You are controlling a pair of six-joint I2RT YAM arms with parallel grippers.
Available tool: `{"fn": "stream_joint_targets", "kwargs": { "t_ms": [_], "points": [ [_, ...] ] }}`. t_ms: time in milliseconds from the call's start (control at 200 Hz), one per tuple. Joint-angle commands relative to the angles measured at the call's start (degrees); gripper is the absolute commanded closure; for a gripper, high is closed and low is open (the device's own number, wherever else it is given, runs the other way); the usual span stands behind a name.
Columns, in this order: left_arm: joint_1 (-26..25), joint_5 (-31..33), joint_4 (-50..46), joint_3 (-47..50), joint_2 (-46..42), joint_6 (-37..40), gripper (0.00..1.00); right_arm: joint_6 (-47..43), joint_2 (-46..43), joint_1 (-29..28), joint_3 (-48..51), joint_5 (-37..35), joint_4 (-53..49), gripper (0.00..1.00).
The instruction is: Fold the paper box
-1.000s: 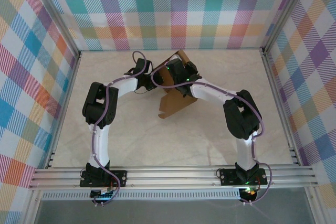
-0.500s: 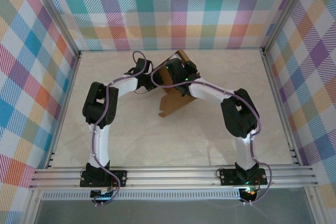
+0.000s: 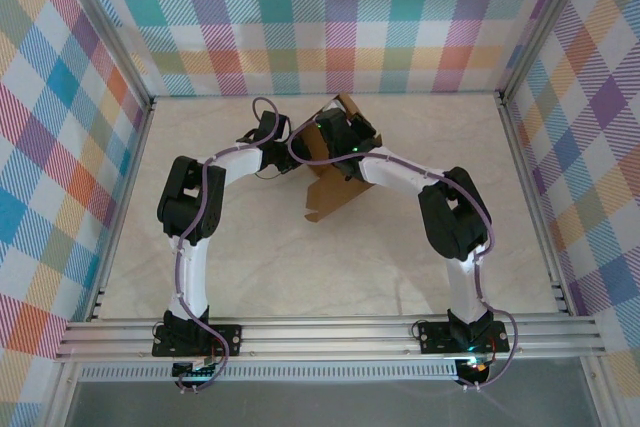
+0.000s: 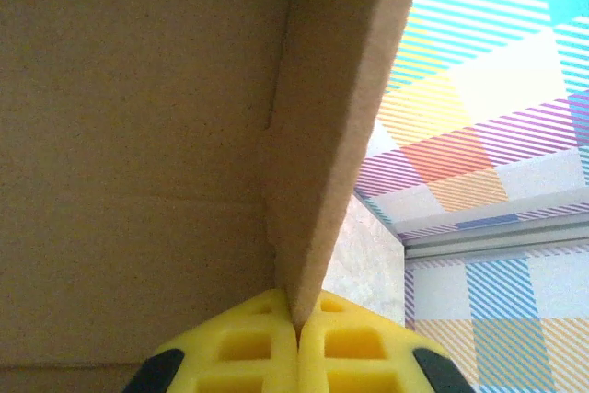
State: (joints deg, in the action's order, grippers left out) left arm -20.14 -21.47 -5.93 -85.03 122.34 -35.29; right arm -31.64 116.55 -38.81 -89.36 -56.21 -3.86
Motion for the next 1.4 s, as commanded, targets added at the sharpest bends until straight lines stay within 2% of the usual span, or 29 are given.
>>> {"fn": "stream_joint_targets", "kwargs": {
  "t_ms": [0,25,110,145,170,215,260,415,805,835,875,960,985,1020,1045,1090,1310,1395],
  "points": [
    [-2.36,-4.01,2.23,-2.09,-0.1,2.22,1.0,-1.68,1.48,-1.28,0.77,3.25,2.31,1.0],
    [-2.36,-4.05,2.19,-2.11,-0.09,2.2,1.0,-1.59,1.55,-1.35,0.77,3.36,2.29,0.99],
    [-2.36,-4.14,2.41,-1.98,0.01,2.04,1.0,-1.8,1.75,-1.29,0.77,3.38,2.53,0.7],
    [-2.31,-4.19,2.63,-1.92,0.06,1.92,1.0,-2.02,1.75,-1.22,0.77,3.36,2.66,0.63],
    [-2.36,-4.23,2.64,-1.91,0.16,1.93,1.0,-2.13,1.75,-1.27,0.77,3.4,2.63,0.61],
    [-2.36,-4.34,2.56,-2.14,0.34,1.88,1.0,-2.28,1.75,-1.25,0.77,3.4,2.68,0.63],
    [-2.36,-4.37,2.31,-2.23,0.43,1.83,1.0,-2.38,1.87,-1.27,0.77,3.46,2.9,0.69],
    [-2.33,-4.11,1.87,-2.19,0.03,1.81,1.0,-2.72,2.22,-1.25,1.16,3.27,3.81,1.0],
    [-2.36,-3.4,1.66,-3.27,1.3,0.28,1.0,-4.9,0.89,-1.31,3.96,1.36,8.19,1.0],
    [-2.29,-3.4,1.54,-3.46,1.4,0.27,1.0,-4.92,0.78,-1.27,4.02,1.57,8.46,0.91],
    [-2.4,-3.38,1.48,-3.44,1.29,0.31,1.0,-4.92,0.86,-1.21,3.87,1.75,8.46,0.83],
    [-2.45,-3.31,1.46,-3.0,0.82,0.62,1.0,-5.11,1.27,-1.18,3.32,2.07,8.03,0.71],
    [-2.45,-3.31,1.45,-2.92,0.79,0.73,1.0,-5.18,1.45,-1.15,3.23,2.13,8.12,0.7],
    [-2.44,-3.4,1.32,-2.92,0.77,0.75,1.0,-5.34,1.65,-1.14,3.14,2.1,8.16,0.75],
    [-2.45,-3.55,1.22,-2.88,0.79,0.81,1.0,-5.36,1.73,-1.18,3.14,2.1,8.16,0.86],
    [-2.49,-3.66,1.27,-2.89,0.61,0.85,1.0,-5.28,1.63,-1.18,3.19,2.07,8.09,1.0],
    [-2.71,-3.66,1.36,-3.28,0.77,0.7,1.0,-5.35,-0.03,-1.18,5.11,1.72,8.47,1.0],
    [-2.8,-3.58,1.35,-3.22,0.65,0.66,1.0,-5.36,-0.45,-1.18,5.51,1.77,8.63,0.76]
  ]
}}
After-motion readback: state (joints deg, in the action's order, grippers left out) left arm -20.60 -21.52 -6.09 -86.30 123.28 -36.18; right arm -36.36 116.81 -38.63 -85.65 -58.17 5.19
